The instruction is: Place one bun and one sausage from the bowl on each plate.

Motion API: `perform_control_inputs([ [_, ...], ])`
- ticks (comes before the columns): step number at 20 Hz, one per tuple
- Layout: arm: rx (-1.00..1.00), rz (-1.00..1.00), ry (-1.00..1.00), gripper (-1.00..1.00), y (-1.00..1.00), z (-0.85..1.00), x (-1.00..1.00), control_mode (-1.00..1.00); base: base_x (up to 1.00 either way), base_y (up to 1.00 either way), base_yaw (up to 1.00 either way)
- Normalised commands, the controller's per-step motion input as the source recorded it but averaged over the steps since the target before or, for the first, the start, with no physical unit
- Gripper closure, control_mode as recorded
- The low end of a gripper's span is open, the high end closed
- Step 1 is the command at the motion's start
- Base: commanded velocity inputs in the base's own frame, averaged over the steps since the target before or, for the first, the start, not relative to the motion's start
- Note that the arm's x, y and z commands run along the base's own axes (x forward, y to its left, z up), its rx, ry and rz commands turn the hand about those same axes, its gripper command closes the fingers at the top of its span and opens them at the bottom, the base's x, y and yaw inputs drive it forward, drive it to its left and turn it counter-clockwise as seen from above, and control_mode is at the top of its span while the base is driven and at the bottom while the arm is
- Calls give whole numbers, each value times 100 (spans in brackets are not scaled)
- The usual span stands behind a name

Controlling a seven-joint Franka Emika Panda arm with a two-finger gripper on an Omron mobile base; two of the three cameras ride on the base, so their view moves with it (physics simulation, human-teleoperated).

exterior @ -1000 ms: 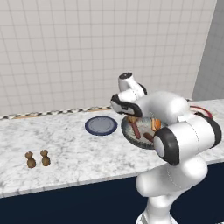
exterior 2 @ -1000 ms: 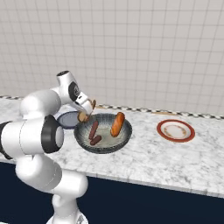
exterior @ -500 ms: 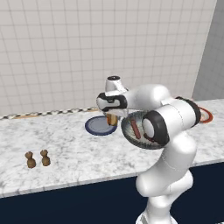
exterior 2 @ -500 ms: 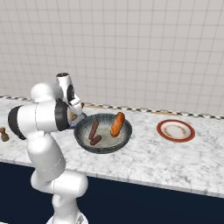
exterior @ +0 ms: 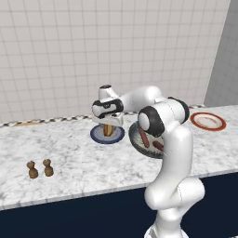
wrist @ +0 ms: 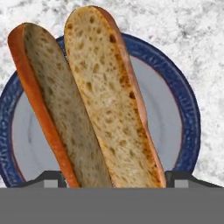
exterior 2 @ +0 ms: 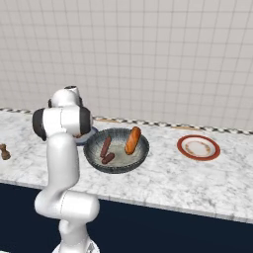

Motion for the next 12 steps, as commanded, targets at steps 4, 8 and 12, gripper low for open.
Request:
perform_control_inputs([
  [4,0,0,-1,-100,-3,-5,19,-100,0,0,0],
  [8,0,1,-8,-100,-28,5,-38,-100,0,0,0],
  [12,1,3,-14,-100,-52,27,-68,-100,0,0,0],
])
